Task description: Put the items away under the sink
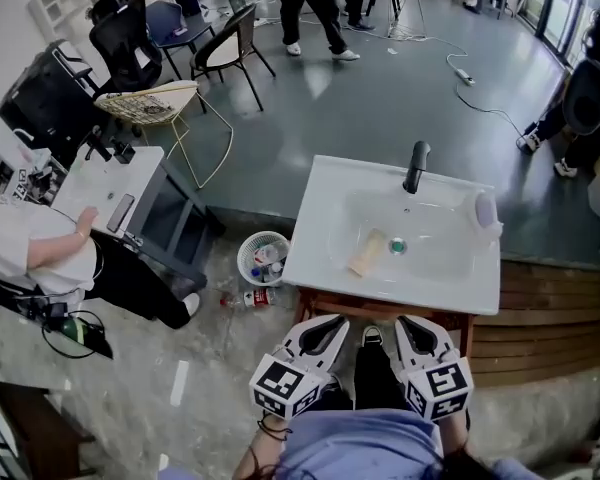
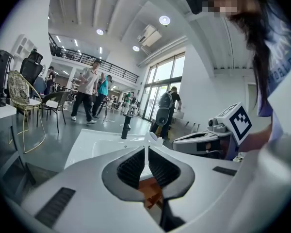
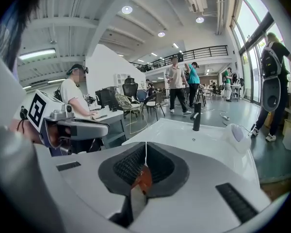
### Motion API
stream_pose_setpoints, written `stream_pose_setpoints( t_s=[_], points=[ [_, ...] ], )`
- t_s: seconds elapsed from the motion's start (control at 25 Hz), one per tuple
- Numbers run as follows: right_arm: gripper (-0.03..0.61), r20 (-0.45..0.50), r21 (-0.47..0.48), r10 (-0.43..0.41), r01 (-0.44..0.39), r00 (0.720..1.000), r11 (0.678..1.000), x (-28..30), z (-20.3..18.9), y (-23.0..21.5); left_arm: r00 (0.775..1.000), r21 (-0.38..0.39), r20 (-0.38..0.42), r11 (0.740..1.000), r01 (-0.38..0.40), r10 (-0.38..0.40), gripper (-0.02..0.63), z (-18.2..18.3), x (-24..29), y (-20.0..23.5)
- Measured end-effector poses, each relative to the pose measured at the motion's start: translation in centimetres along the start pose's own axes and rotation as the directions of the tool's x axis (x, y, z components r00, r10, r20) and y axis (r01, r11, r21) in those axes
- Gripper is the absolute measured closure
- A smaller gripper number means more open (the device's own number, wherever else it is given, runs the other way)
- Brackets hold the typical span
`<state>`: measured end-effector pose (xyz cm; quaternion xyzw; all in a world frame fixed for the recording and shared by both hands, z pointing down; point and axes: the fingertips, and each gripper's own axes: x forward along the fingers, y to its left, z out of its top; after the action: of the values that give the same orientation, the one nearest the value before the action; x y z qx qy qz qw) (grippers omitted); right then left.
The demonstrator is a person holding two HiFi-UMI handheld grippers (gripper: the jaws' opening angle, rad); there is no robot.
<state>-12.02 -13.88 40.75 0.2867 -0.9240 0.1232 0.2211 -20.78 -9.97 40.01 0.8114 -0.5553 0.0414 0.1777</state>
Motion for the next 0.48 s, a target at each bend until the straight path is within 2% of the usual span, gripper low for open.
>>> stream_pose_setpoints(
  t_s=[0.16,0.24,0.48],
  points=[
    [0.56,0.0,-0.004,0.025,-0.025,1.0,1.0,2.2,1.7,-3.3,1.0,-0.001,-0.012,1.0,-0.025,0.025,0.584,1.4,3.9,2.2],
    [0.56,0.002,-0.001,0.033,-0.033,0.999,0.999,3.2,2.4,-5.2,0.999,0.004,-0.028,1.0,-0.027,0.027,0.537,1.9,6.1,3.1],
    [0.56,-0.012,0.034,0.039,-0.038,0.999,0.999,6.3,3.1,-9.9,0.99,0.0,-0.143,1.0,-0.012,0.012,0.517,0.6,12.1,5.5]
  ],
)
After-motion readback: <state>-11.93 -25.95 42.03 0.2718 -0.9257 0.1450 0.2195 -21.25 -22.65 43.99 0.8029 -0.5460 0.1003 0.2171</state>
